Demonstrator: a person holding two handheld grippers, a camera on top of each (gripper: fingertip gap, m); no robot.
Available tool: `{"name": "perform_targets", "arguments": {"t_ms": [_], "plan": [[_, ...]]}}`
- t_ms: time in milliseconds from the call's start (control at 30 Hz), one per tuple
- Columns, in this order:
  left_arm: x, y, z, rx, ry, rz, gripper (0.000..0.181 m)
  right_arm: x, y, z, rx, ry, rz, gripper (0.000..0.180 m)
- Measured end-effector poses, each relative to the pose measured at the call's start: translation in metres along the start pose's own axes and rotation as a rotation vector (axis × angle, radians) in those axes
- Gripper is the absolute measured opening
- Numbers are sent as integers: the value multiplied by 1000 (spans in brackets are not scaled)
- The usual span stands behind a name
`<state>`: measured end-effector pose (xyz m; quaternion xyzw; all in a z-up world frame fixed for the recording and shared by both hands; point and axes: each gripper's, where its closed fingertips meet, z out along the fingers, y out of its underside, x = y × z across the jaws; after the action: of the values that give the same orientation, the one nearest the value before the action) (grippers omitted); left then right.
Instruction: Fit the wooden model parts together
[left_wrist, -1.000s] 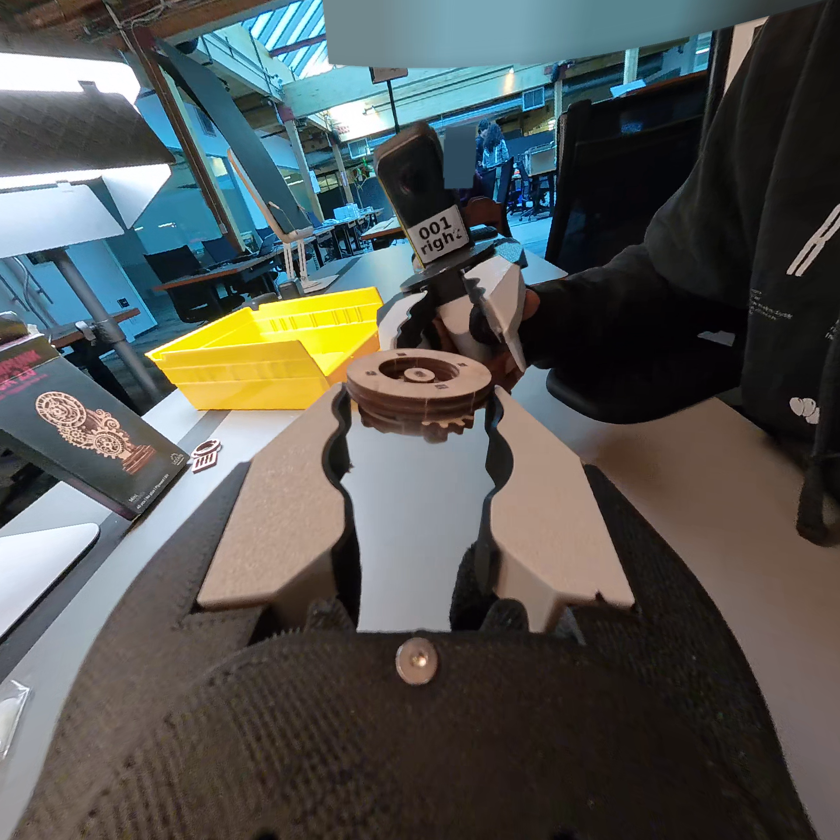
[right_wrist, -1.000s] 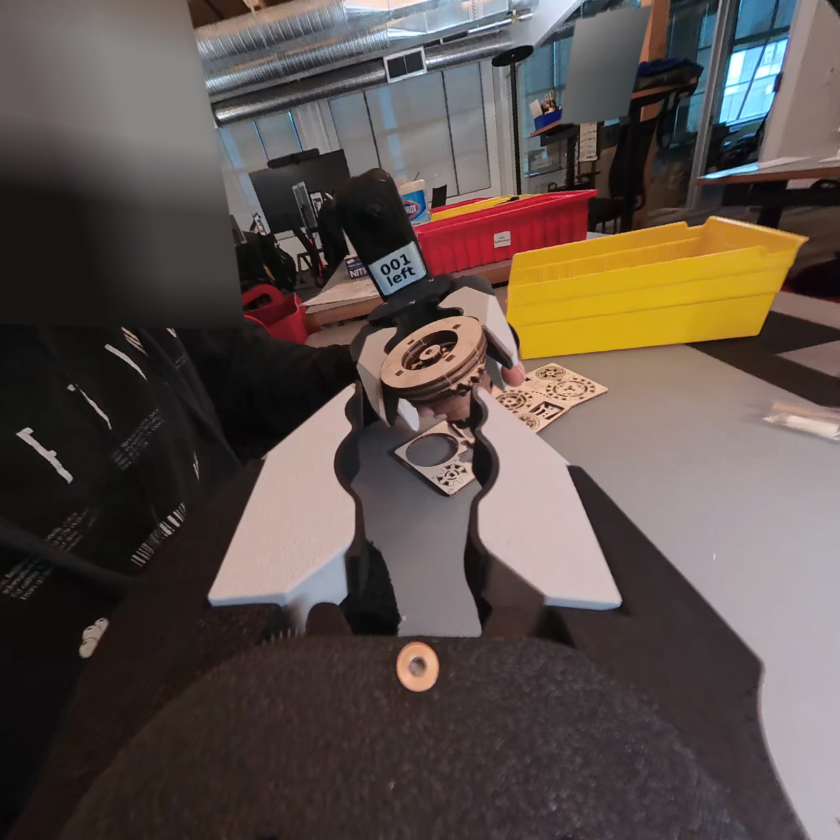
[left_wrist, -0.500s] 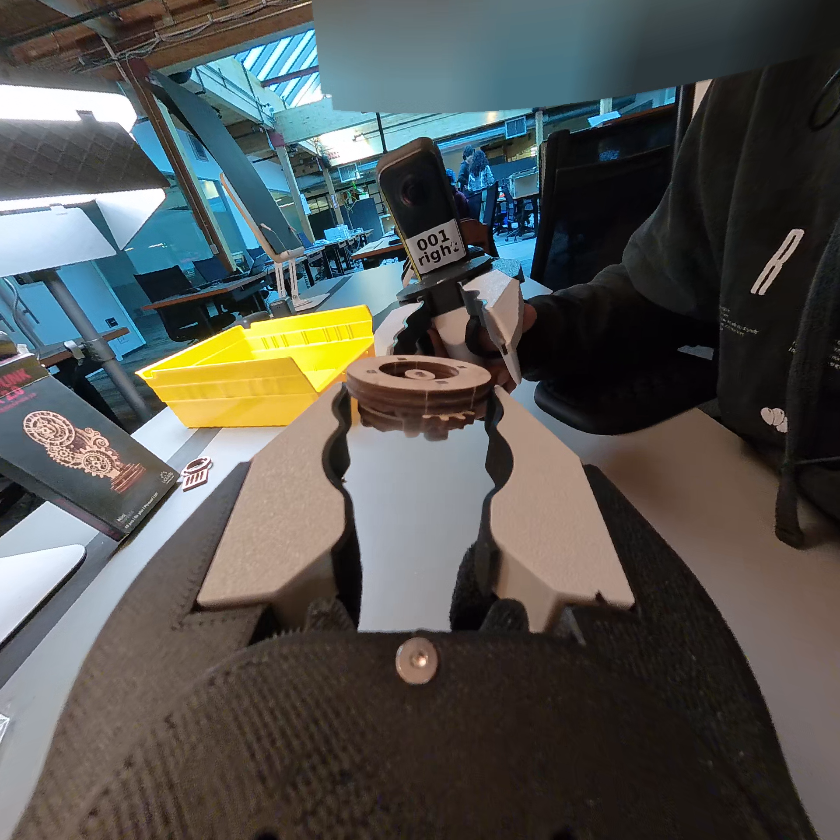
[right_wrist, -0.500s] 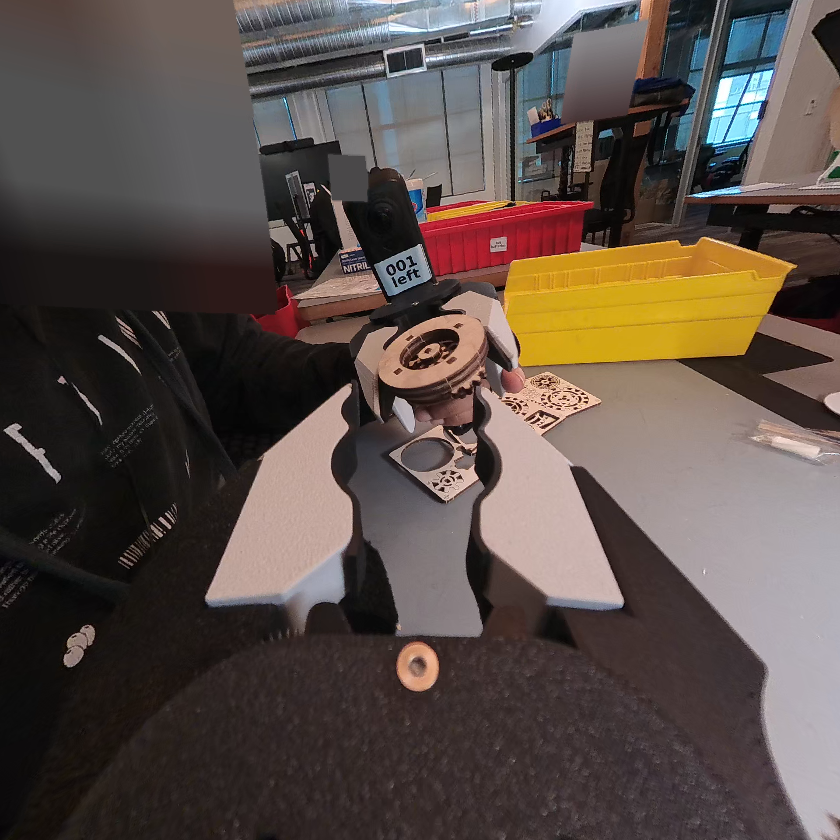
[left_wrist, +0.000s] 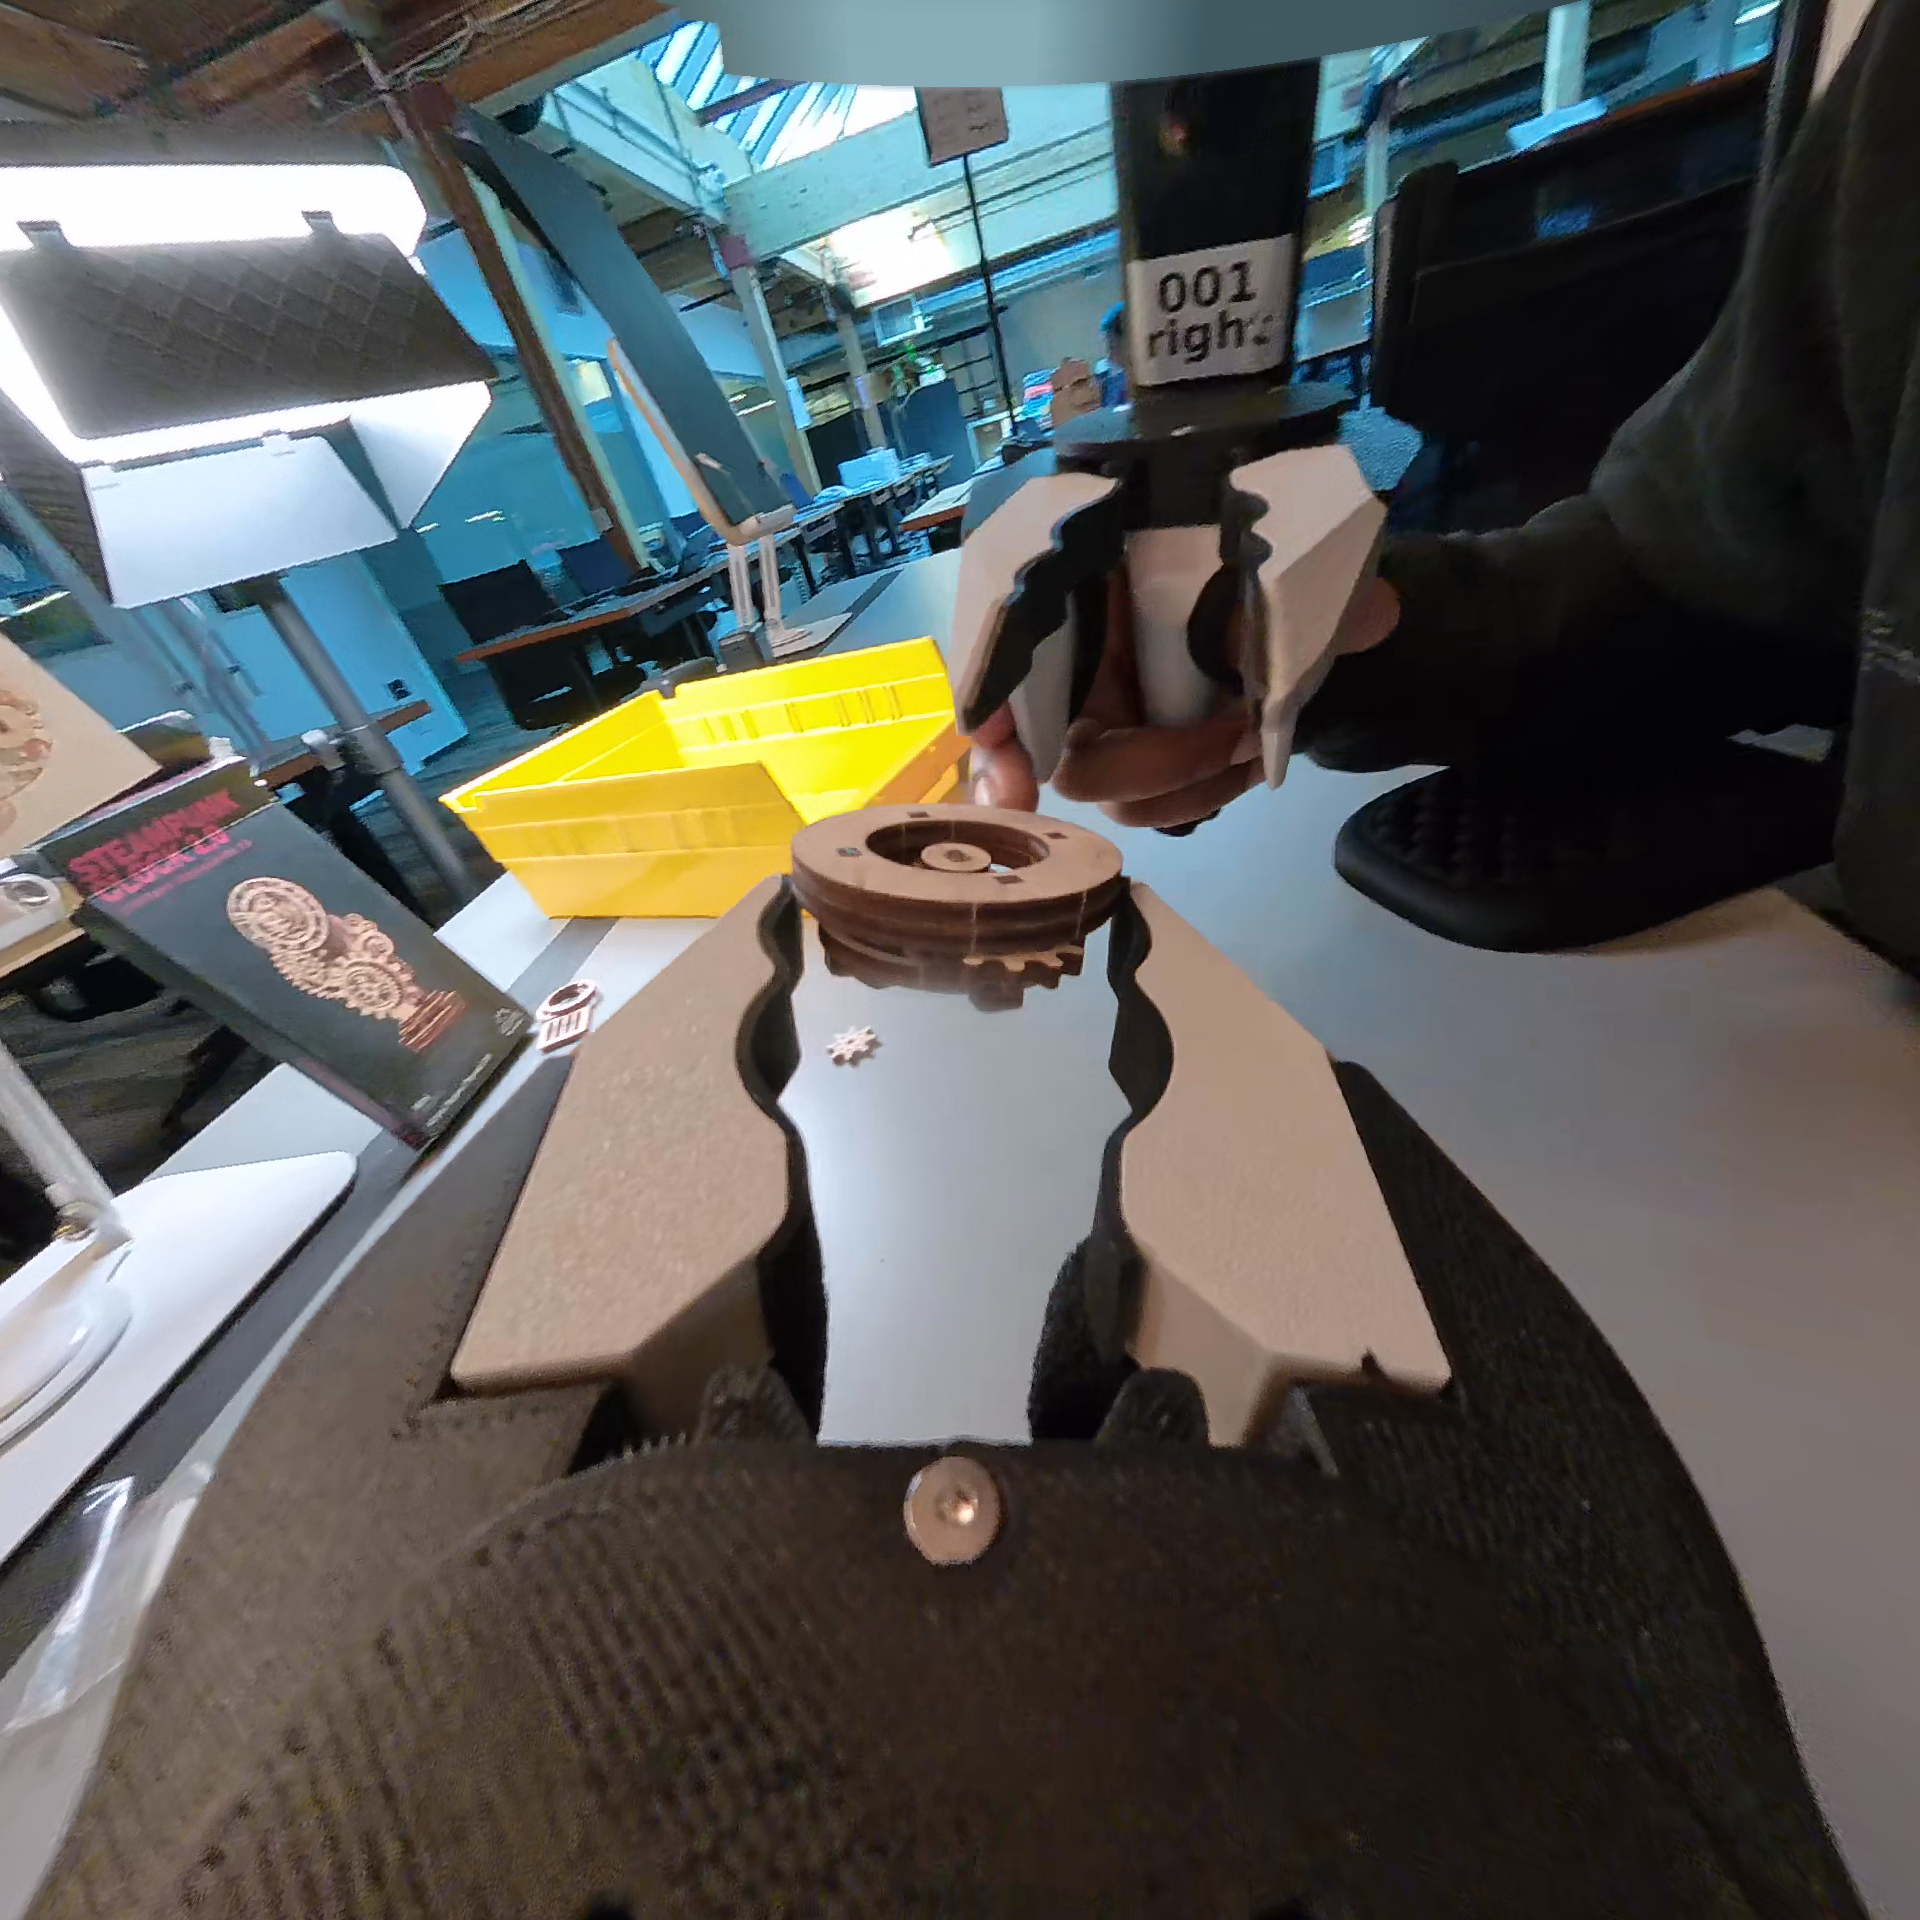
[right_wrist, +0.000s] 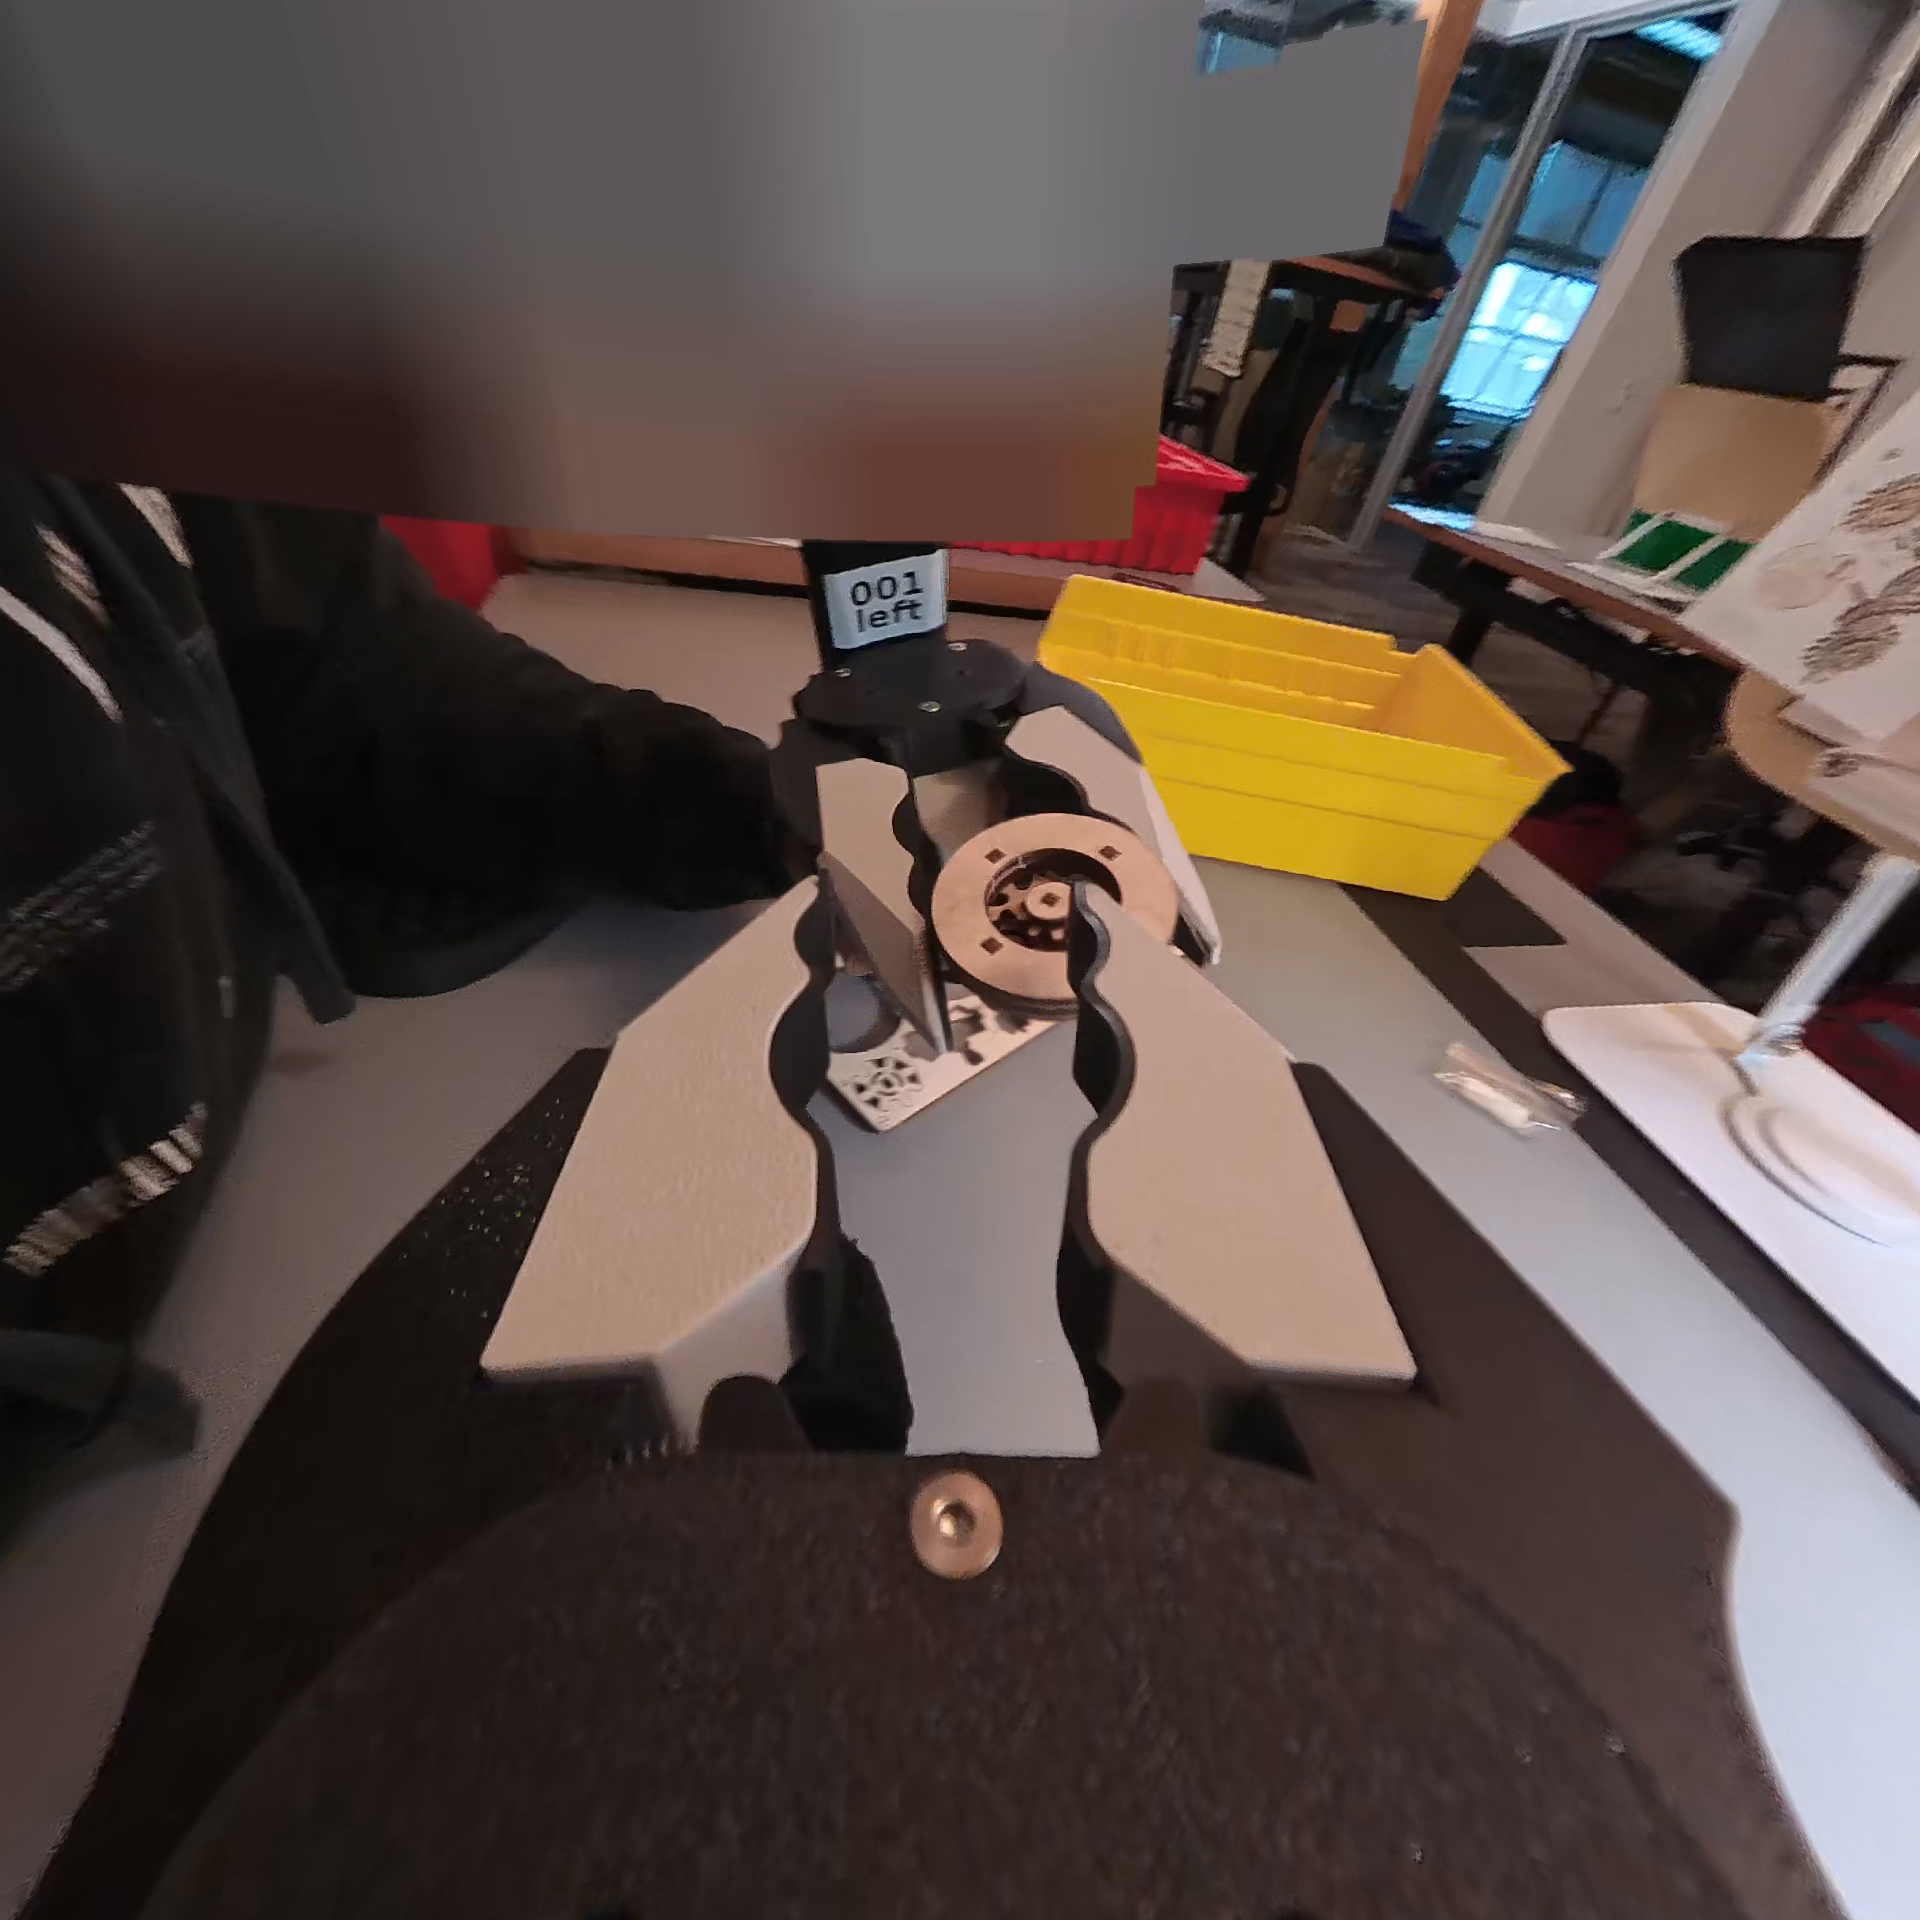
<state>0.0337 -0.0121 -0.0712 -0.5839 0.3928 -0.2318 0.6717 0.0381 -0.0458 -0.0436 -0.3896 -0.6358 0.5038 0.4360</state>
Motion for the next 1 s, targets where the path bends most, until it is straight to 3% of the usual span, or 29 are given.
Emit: {"name": "perform_targets", "arguments": {"t_ms": [133,267,400,600,1000], "plan": [[-9,6,0,-40,-75,33,58,14,3,1,-26,115,-17,39],[-13,12,3,-80,-120,52,59,-11,10,20,-91,50,-95,38],[-16,18,3,-131,-147,77,59,-6,19,27,-168,105,-154,38],[-14,15,4,-146,-144,91,58,10,29,22,-269,115,-73,46],[-6,12,3,-111,-89,61,58,5,29,22,-273,73,-10,46]]}}
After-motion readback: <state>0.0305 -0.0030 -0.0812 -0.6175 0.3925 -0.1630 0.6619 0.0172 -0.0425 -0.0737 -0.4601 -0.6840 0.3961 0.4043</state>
